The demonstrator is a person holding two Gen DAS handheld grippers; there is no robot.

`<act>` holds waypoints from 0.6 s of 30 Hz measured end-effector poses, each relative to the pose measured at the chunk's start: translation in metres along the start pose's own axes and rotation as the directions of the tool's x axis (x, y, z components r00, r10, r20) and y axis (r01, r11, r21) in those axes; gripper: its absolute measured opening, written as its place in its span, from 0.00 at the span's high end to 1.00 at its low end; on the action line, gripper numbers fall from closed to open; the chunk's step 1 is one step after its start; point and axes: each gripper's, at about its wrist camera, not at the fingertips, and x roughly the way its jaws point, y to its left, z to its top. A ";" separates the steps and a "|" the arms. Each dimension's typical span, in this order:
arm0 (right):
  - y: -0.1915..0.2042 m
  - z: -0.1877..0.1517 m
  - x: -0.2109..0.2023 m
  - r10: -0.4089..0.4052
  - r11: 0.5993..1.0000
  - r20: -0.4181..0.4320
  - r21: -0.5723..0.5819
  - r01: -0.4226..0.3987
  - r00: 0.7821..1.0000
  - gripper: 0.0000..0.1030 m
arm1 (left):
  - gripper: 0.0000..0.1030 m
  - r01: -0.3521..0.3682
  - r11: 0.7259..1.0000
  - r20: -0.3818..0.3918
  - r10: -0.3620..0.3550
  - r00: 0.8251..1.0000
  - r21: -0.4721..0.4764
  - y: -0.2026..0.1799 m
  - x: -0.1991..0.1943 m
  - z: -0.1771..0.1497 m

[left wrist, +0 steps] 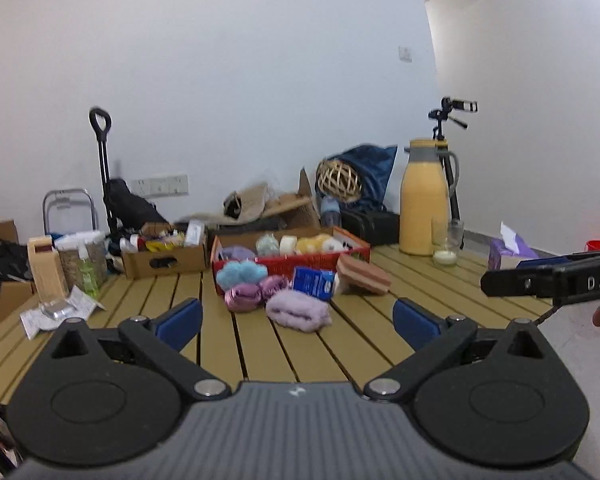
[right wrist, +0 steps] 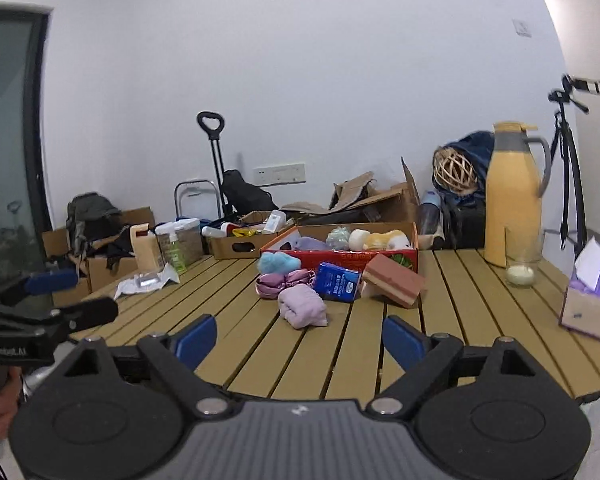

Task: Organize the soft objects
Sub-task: 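Move both grippers back over the table toward the remaining items, then close both grippers on the pink sponge block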

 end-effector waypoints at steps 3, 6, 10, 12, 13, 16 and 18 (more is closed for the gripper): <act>-0.013 -0.003 0.016 -0.014 0.999 -0.017 0.037 0.014 1.000 0.14 | 0.00 0.002 1.000 -0.042 -0.002 0.999 -0.009 -0.001 0.023 -0.002; -0.028 -0.004 0.038 -0.016 0.996 -0.044 0.086 0.020 0.999 0.18 | 0.00 0.009 1.000 -0.065 -0.010 0.998 -0.019 -0.002 0.052 0.002; -0.054 0.002 0.072 -0.012 0.988 -0.066 0.150 0.022 0.998 0.28 | 0.00 0.070 0.996 -0.068 -0.074 0.995 -0.054 -0.007 0.098 0.016; -0.070 0.009 0.095 -0.018 0.985 -0.072 0.170 0.030 0.997 0.35 | 0.00 0.121 0.991 -0.066 -0.125 0.990 -0.063 -0.011 0.129 0.028; -0.078 0.012 0.107 -0.025 0.984 -0.077 0.177 0.039 0.997 0.39 | 0.01 0.146 0.987 -0.063 -0.150 0.987 -0.065 -0.015 0.145 0.034; -0.105 0.025 0.148 -0.038 0.977 -0.090 0.206 0.056 0.995 0.41 | 0.11 0.209 0.976 -0.077 -0.214 0.974 -0.069 -0.024 0.201 0.048; -0.123 0.032 0.178 -0.029 0.972 -0.110 0.229 0.054 0.993 0.41 | 0.23 0.219 0.973 -0.113 -0.226 0.967 -0.076 -0.032 0.243 0.055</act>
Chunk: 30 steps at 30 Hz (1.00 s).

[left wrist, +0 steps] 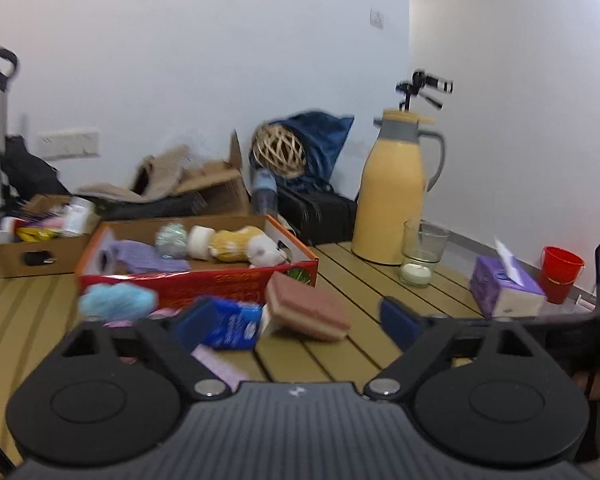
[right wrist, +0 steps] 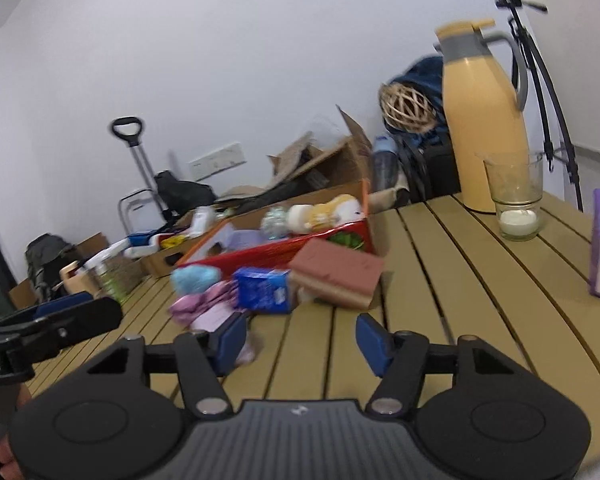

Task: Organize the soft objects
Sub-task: 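Close both grippers on the pink sponge block, then carry the pink sponge block with both grippers into the box and open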

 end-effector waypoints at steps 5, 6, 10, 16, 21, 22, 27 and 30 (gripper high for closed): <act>-0.040 0.028 0.077 0.020 0.993 -0.077 0.115 -0.011 0.997 0.41 | 0.32 0.007 1.000 -0.092 -0.008 0.996 -0.012 0.004 0.098 0.017; -0.047 0.032 0.091 0.015 0.992 -0.079 0.126 -0.005 0.997 0.41 | 0.33 -0.007 0.999 -0.126 0.003 0.992 -0.031 0.008 0.118 0.017; -0.071 0.040 0.140 -0.008 0.985 -0.126 0.172 0.030 0.992 0.42 | 0.57 0.009 0.989 -0.230 -0.044 0.972 -0.151 0.029 0.169 0.015; -0.097 0.034 0.171 0.104 0.944 -0.127 0.324 -0.058 0.986 0.56 | 0.72 0.039 0.976 -0.253 -0.094 0.963 -0.213 0.040 0.183 0.008; -0.087 0.036 0.156 0.120 0.946 -0.099 0.314 -0.083 0.988 0.60 | 0.74 0.048 0.976 -0.215 -0.095 0.972 -0.213 0.037 0.150 0.016; -0.081 0.037 0.146 0.128 0.947 -0.087 0.306 -0.095 0.988 0.61 | 0.74 0.055 0.976 -0.191 -0.096 0.977 -0.211 0.034 0.134 0.016; -0.038 0.032 0.081 0.150 0.963 -0.042 0.233 -0.136 0.988 0.69 | 0.75 0.056 0.960 -0.135 -0.096 0.986 -0.275 0.030 0.051 -0.001; -0.011 0.022 0.047 0.148 0.976 -0.035 0.170 -0.140 0.988 0.72 | 0.75 0.049 0.950 -0.115 -0.088 0.990 -0.309 0.028 0.009 -0.017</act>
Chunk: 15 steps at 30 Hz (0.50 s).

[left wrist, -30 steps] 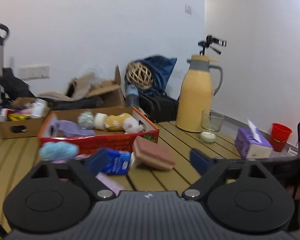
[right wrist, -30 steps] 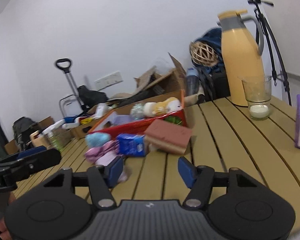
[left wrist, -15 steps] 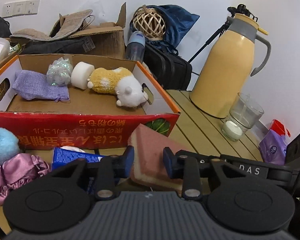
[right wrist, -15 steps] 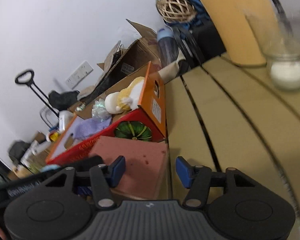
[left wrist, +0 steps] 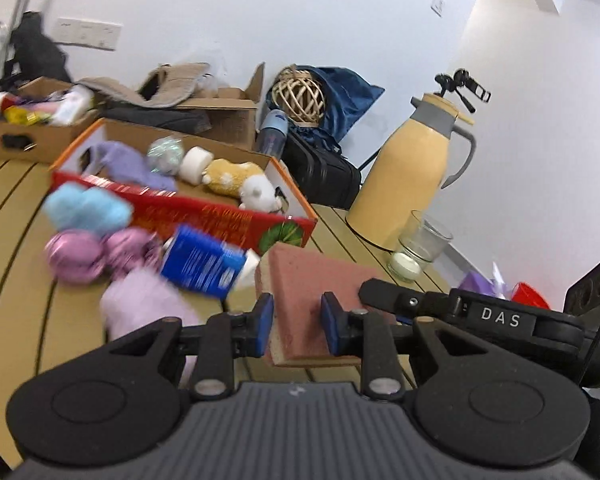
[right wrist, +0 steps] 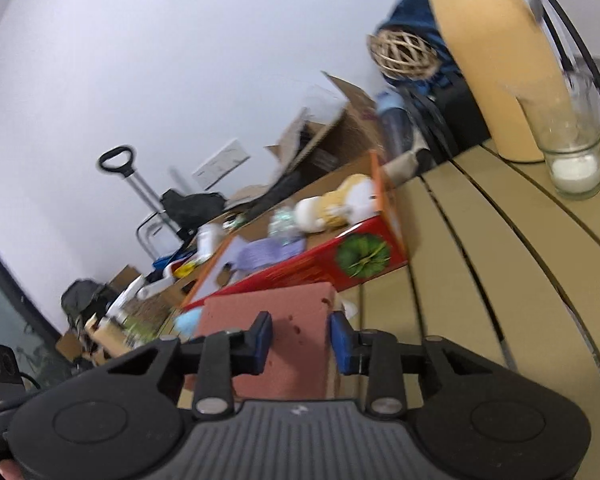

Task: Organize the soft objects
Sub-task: 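Carry the pink sponge block with both grippers into the box and open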

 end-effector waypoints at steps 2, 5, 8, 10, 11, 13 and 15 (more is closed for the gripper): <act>0.017 -0.011 -0.013 -0.003 0.999 -0.006 -0.042 0.003 1.000 0.72 | 0.75 0.003 0.999 0.004 -0.003 1.000 -0.042 0.004 -0.018 -0.011; 0.037 -0.023 -0.030 -0.011 0.996 -0.007 -0.083 0.010 1.000 0.74 | 0.75 0.006 0.997 -0.001 -0.006 1.000 -0.074 0.009 -0.035 -0.022; 0.046 -0.029 -0.042 -0.010 0.996 -0.006 -0.094 0.009 1.000 0.76 | 0.75 0.012 0.996 0.014 -0.011 1.000 -0.090 0.008 -0.049 -0.025; 0.051 -0.032 -0.048 -0.011 0.995 -0.003 -0.098 0.011 1.000 0.76 | 0.75 0.017 0.996 0.023 -0.015 1.000 -0.093 0.008 -0.053 -0.025; 0.053 -0.033 -0.051 -0.011 0.995 0.000 -0.100 0.011 1.000 0.76 | 0.75 0.024 0.995 0.025 -0.021 0.999 -0.095 0.008 -0.055 -0.026; 0.055 -0.034 -0.055 -0.016 0.995 0.011 -0.101 0.017 1.000 0.76 | 0.75 0.033 0.995 0.032 -0.030 0.999 -0.098 0.008 -0.054 -0.025; 0.056 -0.030 -0.056 -0.018 0.994 0.021 -0.105 0.021 1.000 0.76 | 0.74 0.041 0.995 0.047 -0.037 0.998 -0.088 0.007 -0.050 -0.016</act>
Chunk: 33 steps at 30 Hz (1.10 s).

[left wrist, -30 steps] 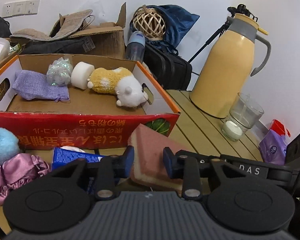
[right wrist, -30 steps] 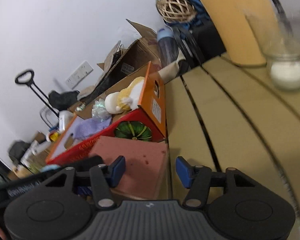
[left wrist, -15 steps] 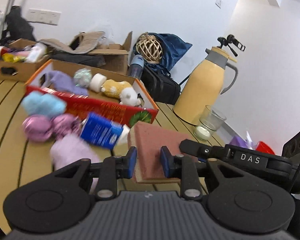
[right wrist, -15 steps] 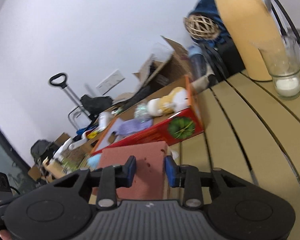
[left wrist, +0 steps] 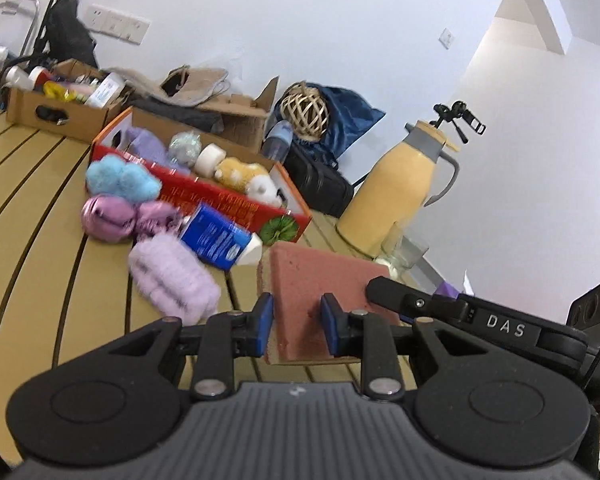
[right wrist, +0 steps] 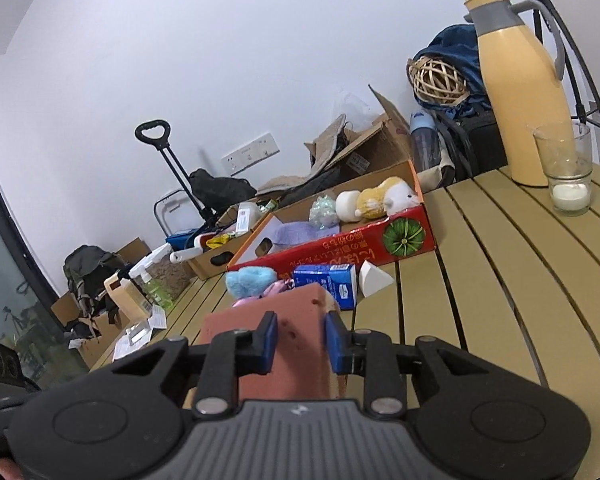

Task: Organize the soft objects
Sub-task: 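Carry the pink sponge block with both grippers into the box and open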

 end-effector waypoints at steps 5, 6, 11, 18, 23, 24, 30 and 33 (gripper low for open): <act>-0.003 0.035 0.019 -0.013 1.000 0.043 -0.026 0.014 0.999 0.76 | 0.74 0.019 0.999 0.045 -0.021 0.999 0.046 -0.006 0.032 0.049; -0.005 0.048 0.027 -0.010 0.999 0.052 -0.032 0.011 0.999 0.76 | 0.74 0.023 0.998 0.055 -0.026 0.998 0.058 -0.007 0.039 0.060; -0.023 0.118 0.079 -0.003 0.999 0.059 -0.035 0.005 0.998 0.76 | 0.74 0.034 0.999 0.048 -0.036 0.998 0.039 0.006 0.106 0.120; -0.075 0.174 0.206 -0.094 0.996 -0.104 0.002 0.095 0.990 0.76 | 0.75 -0.013 0.998 -0.125 0.005 0.992 -0.067 0.057 0.225 0.155; -0.094 0.166 0.265 -0.194 0.981 -0.248 -0.052 0.187 0.949 0.76 | 0.75 -0.081 0.996 -0.264 0.068 0.962 -0.040 0.073 0.272 0.143; -0.094 0.164 0.271 -0.223 0.975 -0.263 -0.074 0.211 0.939 0.76 | 0.75 -0.091 0.995 -0.278 0.079 0.957 -0.029 0.073 0.277 0.142; -0.081 0.159 0.307 -0.402 0.910 -0.365 -0.261 0.322 0.840 0.76 | 0.76 -0.116 0.992 -0.344 0.124 0.931 0.045 0.071 0.303 0.135; -0.074 0.154 0.328 -0.459 0.875 -0.400 -0.357 0.327 0.793 0.85 | 0.76 -0.140 0.989 -0.353 0.151 0.923 0.055 0.074 0.304 0.135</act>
